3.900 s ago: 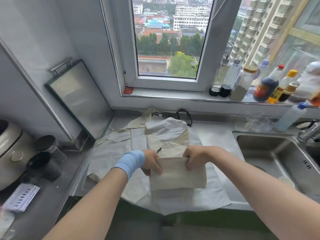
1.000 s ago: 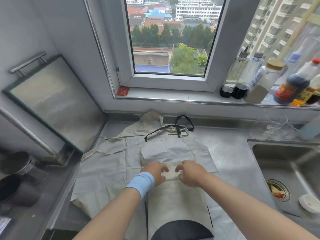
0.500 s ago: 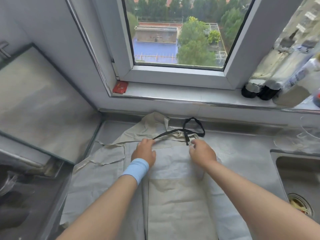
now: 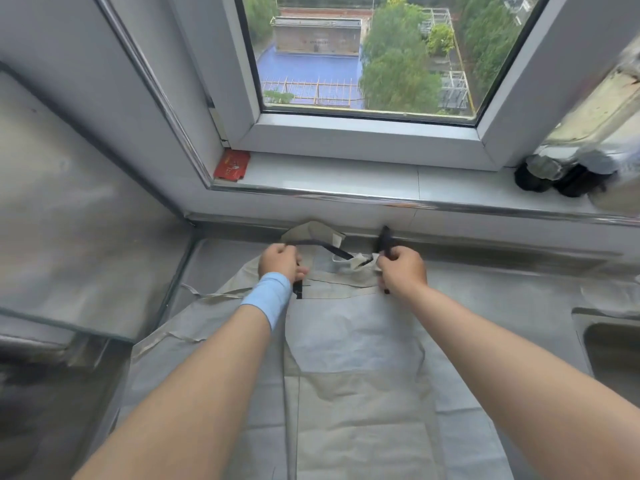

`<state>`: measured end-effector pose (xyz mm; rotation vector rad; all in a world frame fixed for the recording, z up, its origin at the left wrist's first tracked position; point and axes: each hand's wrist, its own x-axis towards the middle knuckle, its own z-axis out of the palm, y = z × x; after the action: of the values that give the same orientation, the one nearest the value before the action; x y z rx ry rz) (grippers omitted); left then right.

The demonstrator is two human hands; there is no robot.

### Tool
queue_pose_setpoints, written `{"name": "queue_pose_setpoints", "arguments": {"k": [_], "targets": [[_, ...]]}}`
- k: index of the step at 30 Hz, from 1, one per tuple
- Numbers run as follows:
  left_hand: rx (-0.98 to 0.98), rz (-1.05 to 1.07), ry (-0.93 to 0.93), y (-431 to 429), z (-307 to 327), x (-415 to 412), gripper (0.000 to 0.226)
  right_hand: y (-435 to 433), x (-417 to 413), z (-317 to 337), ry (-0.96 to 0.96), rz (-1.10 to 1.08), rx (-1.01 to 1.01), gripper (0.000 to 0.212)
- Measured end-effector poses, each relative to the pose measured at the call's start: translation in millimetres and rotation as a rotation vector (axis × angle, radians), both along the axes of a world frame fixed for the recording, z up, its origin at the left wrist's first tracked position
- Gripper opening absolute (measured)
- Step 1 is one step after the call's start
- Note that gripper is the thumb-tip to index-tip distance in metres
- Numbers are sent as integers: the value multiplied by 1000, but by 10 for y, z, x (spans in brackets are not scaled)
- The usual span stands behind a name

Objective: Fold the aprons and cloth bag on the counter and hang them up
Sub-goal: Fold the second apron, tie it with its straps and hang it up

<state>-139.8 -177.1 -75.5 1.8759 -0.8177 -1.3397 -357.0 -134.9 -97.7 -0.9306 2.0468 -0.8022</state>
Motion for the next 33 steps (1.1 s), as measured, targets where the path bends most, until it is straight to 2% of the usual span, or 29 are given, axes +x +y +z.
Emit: {"name": "queue_pose_setpoints", "arguments": {"k": [2, 5, 6, 8, 10, 11, 14, 16, 22, 24, 28, 31, 33], "targets": [[-22, 128, 37, 13, -28, 156, 33, -43, -10, 12, -65, -89, -27, 18], [1, 43, -211, 142, -97, 380, 71, 33, 26, 77, -42, -17, -28, 9], [-21, -14, -328, 228, -76, 376, 70, 71, 44, 81, -10, 23, -21, 14], [-148, -164, -517, 497, 23, 318, 44, 212, 94, 101, 78, 69, -41, 34], [-273, -368, -551, 812, 98, 221, 26, 443, 190, 143, 162, 101, -118, 53], [-313, -494, -528, 976, 118, 177, 22, 591, 251, 177, 213, 134, -167, 55], [-292, -868, -533, 1439, 89, 88, 15, 1094, 412, 236, 392, 372, -185, 35], [-265, -1018, -555, 1738, 75, 37, 11, 1455, 466, 275, 410, 616, -141, 17], [-133, -1180, -629, 2504, 54, 106, 13, 2466, 533, 317, 395, 1052, 193, 1], [-114, -1226, -645, 2719, 45, 127, 12, 2749, 542, 256, 394, 1110, 253, 8], [-93, -1313, -664, 3104, 1, 123, 6, 3157, 517, 186, 433, 1149, 189, 30], [-144, -1398, -737, 3382, -59, 195, 21, 3373, 463, 184, 553, 1238, 94, 55], [-206, -1394, -776, 3520, -102, 267, 28, 3496, 444, 157, 670, 1300, 13, 60]]}}
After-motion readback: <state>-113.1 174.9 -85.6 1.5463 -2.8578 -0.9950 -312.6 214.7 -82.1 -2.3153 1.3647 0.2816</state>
